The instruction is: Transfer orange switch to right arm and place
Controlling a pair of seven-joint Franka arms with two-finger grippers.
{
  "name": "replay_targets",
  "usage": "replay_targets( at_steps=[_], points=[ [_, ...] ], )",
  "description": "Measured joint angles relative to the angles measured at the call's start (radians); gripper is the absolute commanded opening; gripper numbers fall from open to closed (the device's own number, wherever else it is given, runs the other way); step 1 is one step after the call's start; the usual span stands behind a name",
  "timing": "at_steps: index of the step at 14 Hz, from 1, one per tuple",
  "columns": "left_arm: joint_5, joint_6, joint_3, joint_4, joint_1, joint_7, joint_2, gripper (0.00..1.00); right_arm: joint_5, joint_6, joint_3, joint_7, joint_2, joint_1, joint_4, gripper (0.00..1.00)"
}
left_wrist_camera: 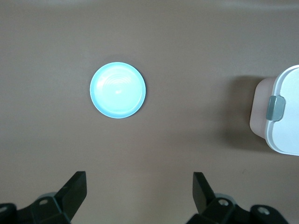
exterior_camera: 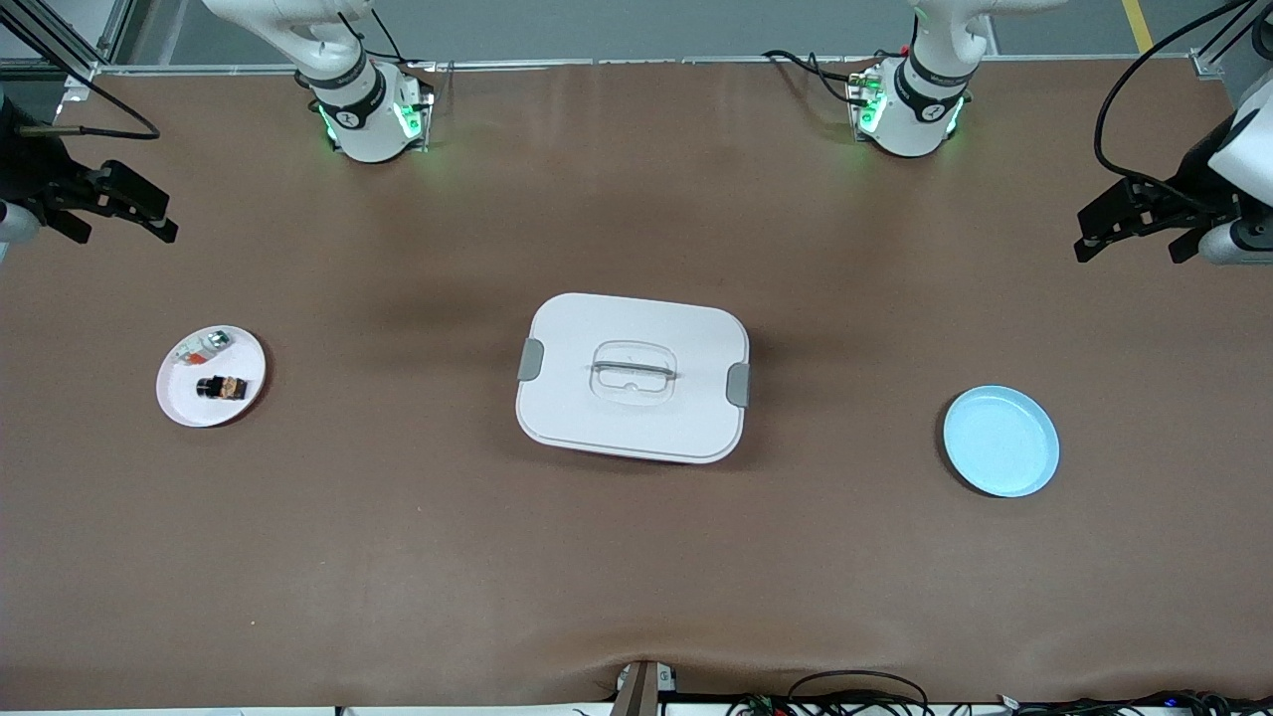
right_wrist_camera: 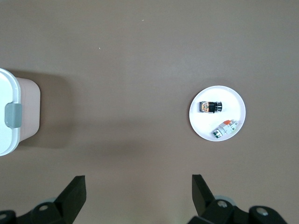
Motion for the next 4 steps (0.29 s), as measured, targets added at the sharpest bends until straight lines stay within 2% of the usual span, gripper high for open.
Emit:
replay_targets(
  at_steps=[4],
  points=[
    [0.0,0.0,0.0,0.0,0.0,0.0,0.0,1.0,0.0,0.001,0.0,0.0,-0.006,0.0,0.001,1.0]
  ],
)
